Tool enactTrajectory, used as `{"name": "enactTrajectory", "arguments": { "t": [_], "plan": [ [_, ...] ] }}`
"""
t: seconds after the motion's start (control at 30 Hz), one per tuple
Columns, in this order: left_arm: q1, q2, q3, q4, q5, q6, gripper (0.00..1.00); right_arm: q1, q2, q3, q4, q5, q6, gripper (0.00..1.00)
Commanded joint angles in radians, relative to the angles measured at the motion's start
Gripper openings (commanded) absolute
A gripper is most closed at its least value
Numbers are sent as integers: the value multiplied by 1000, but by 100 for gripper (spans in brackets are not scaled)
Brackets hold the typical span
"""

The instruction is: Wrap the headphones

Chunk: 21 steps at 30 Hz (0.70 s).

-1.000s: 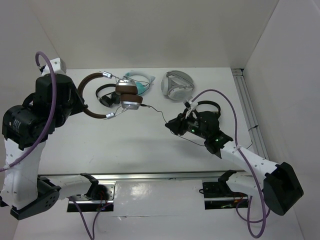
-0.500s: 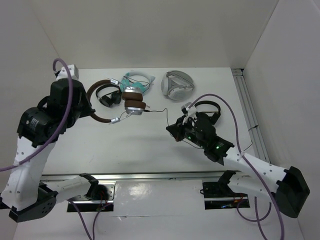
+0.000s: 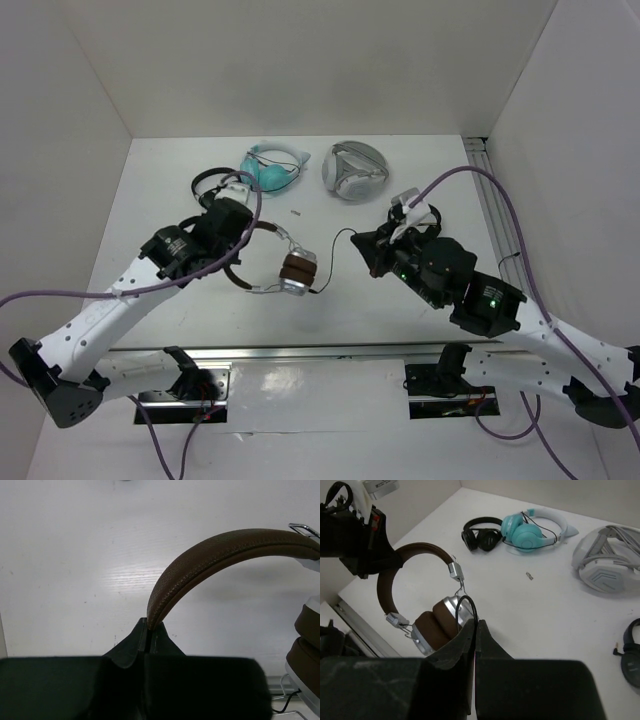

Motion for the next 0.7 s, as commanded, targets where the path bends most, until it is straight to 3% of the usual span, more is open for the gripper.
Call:
{"name": "enactTrajectory", "arguments": {
  "t": [0.0,0.1,0.13,0.23,0.43,0.67],
  "plan": [
    [-101,-17,-7,148,12,81,0,17,63,96,-157,-1,-79,0],
    [-206,-17,-16,201,133,176,0,59,100,116,-195,-1,-107,0],
    [-294,-17,-27,211,161,194,0,71,109,127,-206,-1,-107,0],
    [-439,-8,-36,221,172,231,0,83,109,118,-206,-11,-121,0],
    [-502,13,-45,221,262,254,0,83,86,82,-183,25,-130,0],
    [-502,-71,-36,221,320,264,0,83,104,61,-165,-16,-130,0]
  ]
}}
